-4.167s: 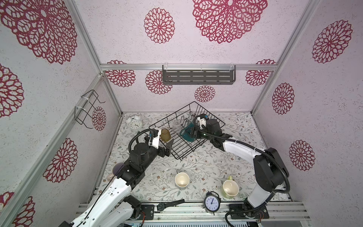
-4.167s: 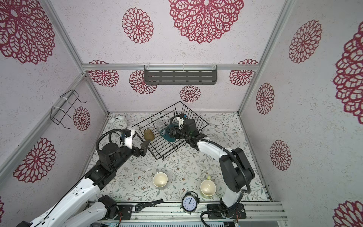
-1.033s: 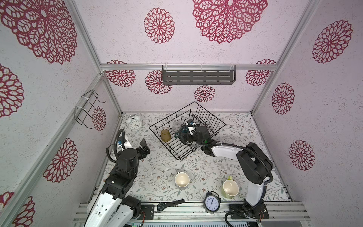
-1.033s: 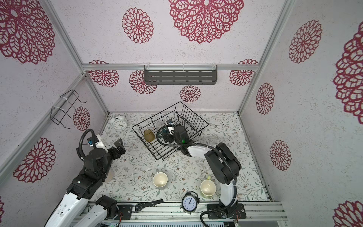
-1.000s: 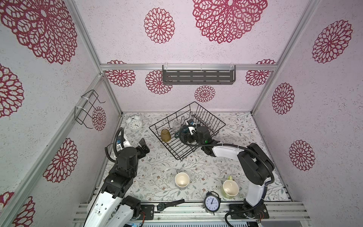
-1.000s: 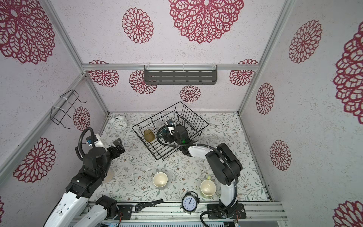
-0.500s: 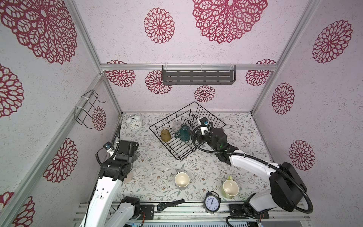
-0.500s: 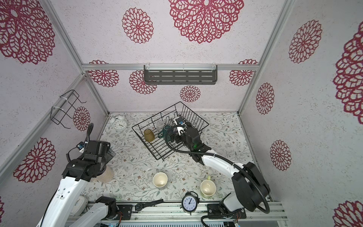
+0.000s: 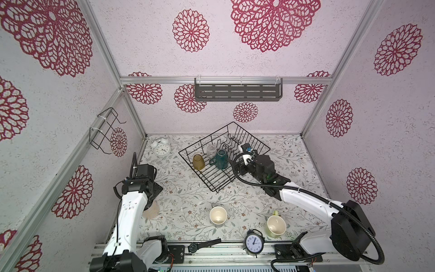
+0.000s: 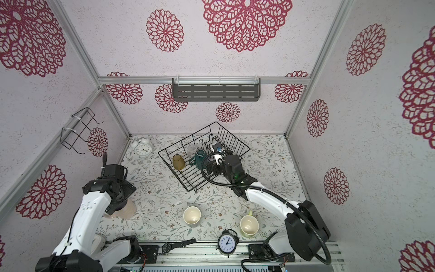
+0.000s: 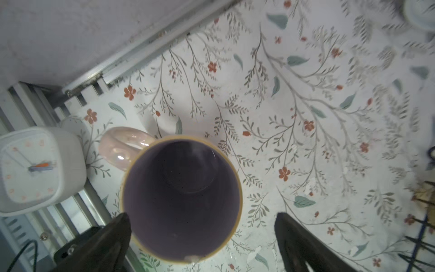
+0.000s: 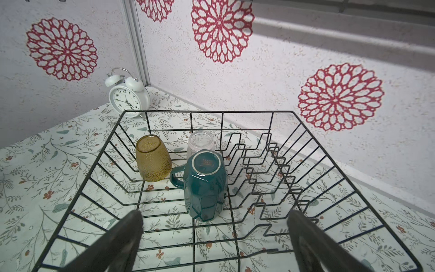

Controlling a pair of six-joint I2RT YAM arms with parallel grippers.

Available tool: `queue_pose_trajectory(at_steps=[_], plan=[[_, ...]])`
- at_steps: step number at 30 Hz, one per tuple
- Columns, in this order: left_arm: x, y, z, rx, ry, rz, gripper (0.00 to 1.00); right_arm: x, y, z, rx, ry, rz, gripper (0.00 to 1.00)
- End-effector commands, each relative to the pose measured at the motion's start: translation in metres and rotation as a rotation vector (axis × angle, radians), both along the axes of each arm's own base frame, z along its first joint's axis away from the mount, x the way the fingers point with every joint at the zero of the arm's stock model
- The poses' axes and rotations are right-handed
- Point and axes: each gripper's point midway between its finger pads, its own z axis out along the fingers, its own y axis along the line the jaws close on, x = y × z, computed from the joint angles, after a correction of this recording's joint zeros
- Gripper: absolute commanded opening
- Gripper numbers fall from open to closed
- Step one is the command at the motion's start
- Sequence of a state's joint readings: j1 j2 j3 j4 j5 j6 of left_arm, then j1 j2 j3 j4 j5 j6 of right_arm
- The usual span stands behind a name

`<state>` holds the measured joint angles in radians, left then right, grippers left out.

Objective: Load cups into a dish rack
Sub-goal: Pick up the cup from the bottom-left of the table.

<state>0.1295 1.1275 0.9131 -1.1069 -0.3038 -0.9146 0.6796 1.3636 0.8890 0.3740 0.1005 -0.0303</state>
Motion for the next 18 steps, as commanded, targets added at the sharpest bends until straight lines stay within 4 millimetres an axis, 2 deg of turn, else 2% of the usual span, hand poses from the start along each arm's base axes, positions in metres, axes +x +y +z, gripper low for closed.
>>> queue_pose_trajectory(at_steps=[1,6,9,12,15,16,18], plan=[[0.012,-0.005,-0.010,-0.050,0.026,-0.040,0.95,-0.006,-0.006,0.029,0.050,-0.051,-0.003,0.99],[0.019,-0.002,-0.021,-0.067,0.049,-0.013,0.87,-0.009,-0.005,0.034,0.063,-0.043,0.008,0.99],[0.017,0.010,-0.026,-0.008,0.085,0.011,0.81,-0.011,-0.006,0.037,0.078,-0.044,0.008,0.99],[0.021,0.003,-0.050,-0.142,0.075,0.023,0.74,-0.013,-0.007,0.039,0.082,-0.043,0.008,0.99],[0.021,-0.003,-0.061,-0.210,0.087,0.018,0.74,-0.014,-0.010,0.038,0.082,-0.038,0.001,0.99],[0.020,-0.002,-0.061,-0.201,0.092,0.020,0.69,-0.015,-0.011,0.039,0.080,-0.037,-0.002,0.99],[0.021,-0.001,-0.058,-0.195,0.078,0.021,0.53,-0.016,-0.014,0.039,0.073,-0.039,-0.009,0.99]])
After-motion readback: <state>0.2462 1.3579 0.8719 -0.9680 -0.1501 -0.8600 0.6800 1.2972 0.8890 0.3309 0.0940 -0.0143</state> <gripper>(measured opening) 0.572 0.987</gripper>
